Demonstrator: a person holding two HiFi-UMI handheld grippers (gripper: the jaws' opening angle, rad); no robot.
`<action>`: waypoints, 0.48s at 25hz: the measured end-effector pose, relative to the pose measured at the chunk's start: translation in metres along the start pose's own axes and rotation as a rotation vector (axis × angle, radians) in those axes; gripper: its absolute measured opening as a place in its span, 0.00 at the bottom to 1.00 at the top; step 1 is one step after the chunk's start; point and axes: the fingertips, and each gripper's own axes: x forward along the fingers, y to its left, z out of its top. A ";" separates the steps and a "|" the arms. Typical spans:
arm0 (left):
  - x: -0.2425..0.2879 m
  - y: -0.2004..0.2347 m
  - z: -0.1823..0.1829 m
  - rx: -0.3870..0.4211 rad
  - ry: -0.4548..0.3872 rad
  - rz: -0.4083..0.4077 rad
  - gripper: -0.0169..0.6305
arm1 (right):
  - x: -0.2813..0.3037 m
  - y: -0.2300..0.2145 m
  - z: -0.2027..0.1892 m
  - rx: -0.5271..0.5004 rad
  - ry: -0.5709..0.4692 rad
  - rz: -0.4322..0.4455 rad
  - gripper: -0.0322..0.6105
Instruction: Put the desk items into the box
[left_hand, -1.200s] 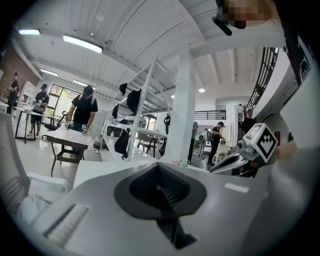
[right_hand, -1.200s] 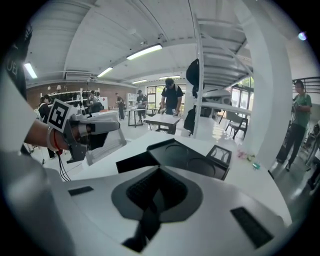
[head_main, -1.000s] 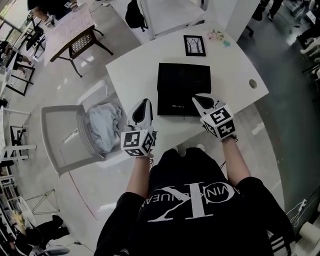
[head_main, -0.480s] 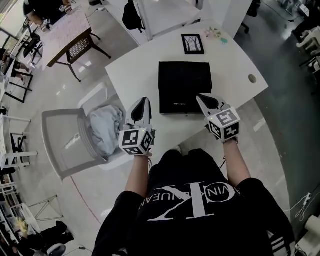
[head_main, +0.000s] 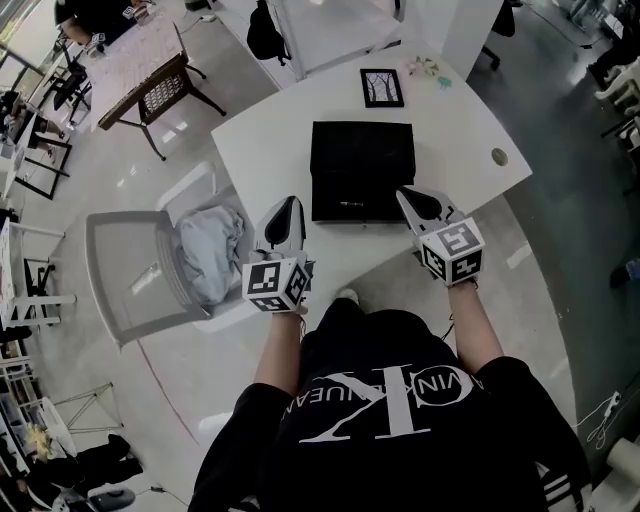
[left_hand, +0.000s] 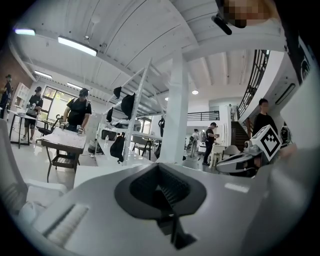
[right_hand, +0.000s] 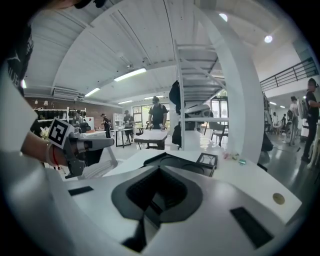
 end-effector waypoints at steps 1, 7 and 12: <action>-0.003 -0.002 -0.001 -0.004 0.000 0.006 0.04 | -0.003 0.001 0.000 -0.004 -0.002 0.005 0.07; -0.022 -0.012 -0.006 -0.012 -0.002 0.035 0.04 | -0.020 0.010 -0.003 -0.017 -0.014 0.017 0.07; -0.044 -0.018 -0.009 -0.007 -0.005 0.059 0.04 | -0.033 0.023 -0.007 -0.026 -0.025 0.027 0.07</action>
